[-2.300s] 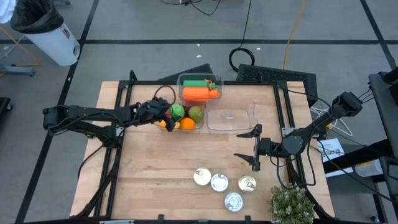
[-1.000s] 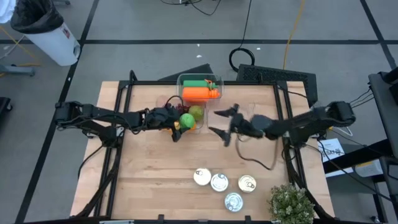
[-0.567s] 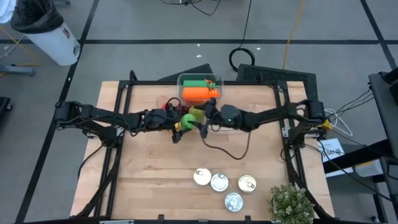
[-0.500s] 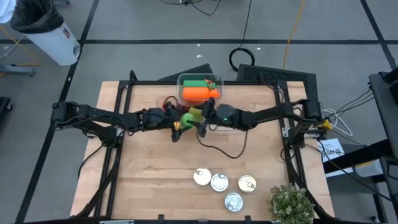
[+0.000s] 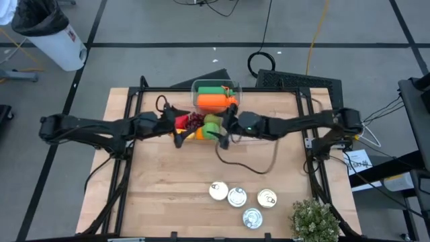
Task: Pick & Place Food Item
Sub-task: Put the left blue and pink tuna can into the bottom right transparent bin
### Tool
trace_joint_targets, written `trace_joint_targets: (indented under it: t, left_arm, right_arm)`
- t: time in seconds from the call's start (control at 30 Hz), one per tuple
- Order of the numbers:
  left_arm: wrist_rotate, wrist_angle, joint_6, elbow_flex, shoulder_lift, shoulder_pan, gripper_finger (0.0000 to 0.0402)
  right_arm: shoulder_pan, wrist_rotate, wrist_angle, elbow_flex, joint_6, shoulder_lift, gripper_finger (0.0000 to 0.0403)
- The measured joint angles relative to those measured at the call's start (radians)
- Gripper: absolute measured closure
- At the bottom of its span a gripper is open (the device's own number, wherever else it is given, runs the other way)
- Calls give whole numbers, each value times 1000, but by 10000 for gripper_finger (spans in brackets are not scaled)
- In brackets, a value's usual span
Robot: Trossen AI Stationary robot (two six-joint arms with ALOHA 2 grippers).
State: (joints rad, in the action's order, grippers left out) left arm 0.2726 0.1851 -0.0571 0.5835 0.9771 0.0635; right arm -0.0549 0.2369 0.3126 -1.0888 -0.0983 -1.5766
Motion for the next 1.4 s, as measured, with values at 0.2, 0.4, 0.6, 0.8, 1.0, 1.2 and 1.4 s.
trace_joint_targets:
  t: [0.2, 0.4, 0.6, 0.8, 1.0, 1.2, 1.4]
  left_arm:
    - [-1, -78, -33, 0, -15, -33, 9]
    - [-1, -97, -61, 0, 6, -44, 9]
    - [-1, -91, -162, -1, 23, -47, 9]
    - [-2, -95, -259, 0, 82, -74, 9]
    - [-2, -30, -261, -1, 193, -93, 9]
    - [-2, 50, -252, -1, 277, -92, 9]
    - [-1, 61, -240, -1, 292, -92, 9]
  right_arm:
    - [167, -5, -367, 1, 91, 230, 67]
    - [397, -4, -520, 2, 271, 297, 67]
    - [584, -3, -664, 3, 479, 267, 67]
    - [686, 27, -966, 3, 876, 268, 67]
    - [733, 22, -1118, 48, 1160, 268, 67]
    - [752, -33, -1085, 169, 1304, 268, 67]
    - [749, -57, -996, 269, 1341, 268, 67]
